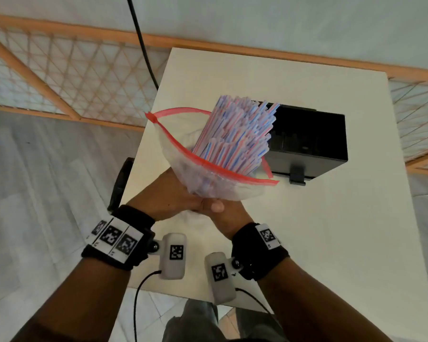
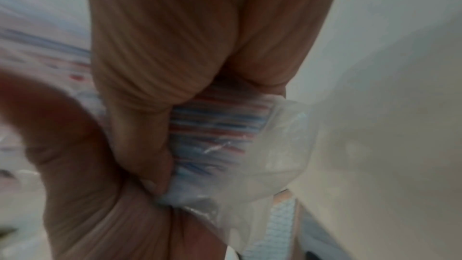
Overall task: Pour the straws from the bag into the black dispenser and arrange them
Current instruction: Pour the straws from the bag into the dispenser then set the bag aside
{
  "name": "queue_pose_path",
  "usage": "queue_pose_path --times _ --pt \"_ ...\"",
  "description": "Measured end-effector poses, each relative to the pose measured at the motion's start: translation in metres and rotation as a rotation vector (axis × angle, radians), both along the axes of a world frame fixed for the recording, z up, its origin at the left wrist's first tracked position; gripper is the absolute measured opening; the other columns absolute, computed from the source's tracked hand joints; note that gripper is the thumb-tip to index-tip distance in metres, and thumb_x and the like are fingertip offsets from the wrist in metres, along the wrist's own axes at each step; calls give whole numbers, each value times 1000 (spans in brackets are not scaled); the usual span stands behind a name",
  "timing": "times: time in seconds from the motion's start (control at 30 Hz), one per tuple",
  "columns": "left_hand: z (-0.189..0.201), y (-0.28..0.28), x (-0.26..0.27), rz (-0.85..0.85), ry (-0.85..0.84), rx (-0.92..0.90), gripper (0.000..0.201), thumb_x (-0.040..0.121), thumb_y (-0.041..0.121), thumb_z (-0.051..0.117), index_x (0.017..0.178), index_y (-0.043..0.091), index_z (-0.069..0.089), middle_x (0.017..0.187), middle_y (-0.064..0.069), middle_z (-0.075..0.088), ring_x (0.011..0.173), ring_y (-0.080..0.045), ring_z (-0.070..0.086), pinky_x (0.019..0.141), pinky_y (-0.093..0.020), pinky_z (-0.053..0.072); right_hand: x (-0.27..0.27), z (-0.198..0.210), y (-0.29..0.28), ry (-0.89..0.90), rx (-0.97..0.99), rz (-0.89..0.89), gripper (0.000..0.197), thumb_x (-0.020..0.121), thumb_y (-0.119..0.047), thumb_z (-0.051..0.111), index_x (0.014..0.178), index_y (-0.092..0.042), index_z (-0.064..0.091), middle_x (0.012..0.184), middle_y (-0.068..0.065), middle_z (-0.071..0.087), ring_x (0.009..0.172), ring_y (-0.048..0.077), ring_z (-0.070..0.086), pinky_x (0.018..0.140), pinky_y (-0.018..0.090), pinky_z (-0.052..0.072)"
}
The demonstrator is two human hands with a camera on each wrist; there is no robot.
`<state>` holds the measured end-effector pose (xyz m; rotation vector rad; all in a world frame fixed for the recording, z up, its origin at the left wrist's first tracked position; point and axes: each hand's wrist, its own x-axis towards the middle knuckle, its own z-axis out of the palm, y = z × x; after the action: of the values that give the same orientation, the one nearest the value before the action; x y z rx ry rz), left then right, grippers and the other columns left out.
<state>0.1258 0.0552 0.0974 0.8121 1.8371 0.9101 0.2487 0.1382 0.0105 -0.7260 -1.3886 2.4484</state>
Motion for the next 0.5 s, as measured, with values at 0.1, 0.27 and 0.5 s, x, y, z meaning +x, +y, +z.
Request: queue_pose_path --times 0.1,0.27,0.5 --pt "23 25 -11 -236 4 47 91 46 58 92 128 47 55 130 19 62 122 -1 58 98 -26 52 -9 9 2 122 -22 -122 33 75 1 66 100 -20 68 91 -14 74 89 -1 67 80 21 54" --pt "61 69 -16 -384 186 -82 112 52 96 47 150 47 27 148 24 34 131 0 44 85 5 39 -31 36 10 279 -275 -300 41 65 -14 75 102 -1 64 97 18 64 92 29 60 84 42 47" --pt "94 129 1 -201 373 -362 101 83 80 1 134 11 57 117 -21 68 107 -30 65 95 -37 41 -52 50 35 446 -518 -406 57 78 -17 83 124 0 53 120 24 49 113 37 46 103 54 35"
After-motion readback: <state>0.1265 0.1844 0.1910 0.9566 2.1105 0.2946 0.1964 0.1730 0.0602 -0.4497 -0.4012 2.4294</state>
